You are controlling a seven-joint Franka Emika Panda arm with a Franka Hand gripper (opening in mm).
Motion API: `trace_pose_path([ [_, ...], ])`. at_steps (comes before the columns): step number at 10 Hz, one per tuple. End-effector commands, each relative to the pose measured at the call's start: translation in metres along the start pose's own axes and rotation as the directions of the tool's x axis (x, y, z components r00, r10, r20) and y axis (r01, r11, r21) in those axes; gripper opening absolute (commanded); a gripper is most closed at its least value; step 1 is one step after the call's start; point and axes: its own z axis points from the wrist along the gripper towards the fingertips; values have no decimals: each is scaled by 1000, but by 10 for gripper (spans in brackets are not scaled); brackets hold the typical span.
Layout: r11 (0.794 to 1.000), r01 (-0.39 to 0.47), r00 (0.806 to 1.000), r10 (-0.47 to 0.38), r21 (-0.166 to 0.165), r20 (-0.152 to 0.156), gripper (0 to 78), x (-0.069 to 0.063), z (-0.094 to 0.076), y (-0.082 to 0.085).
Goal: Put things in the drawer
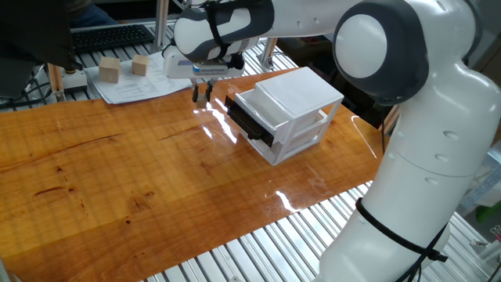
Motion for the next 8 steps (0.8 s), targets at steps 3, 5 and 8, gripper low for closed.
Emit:
trace_pose_path([
  [3,1000,19,1000,-19,2,-16,12,10,-21,-11],
  [5,999,42,999,-41,4,-21,12,17,-32,-19],
  [8,997,80,995,-80,12,-59,12,27,-56,-37],
])
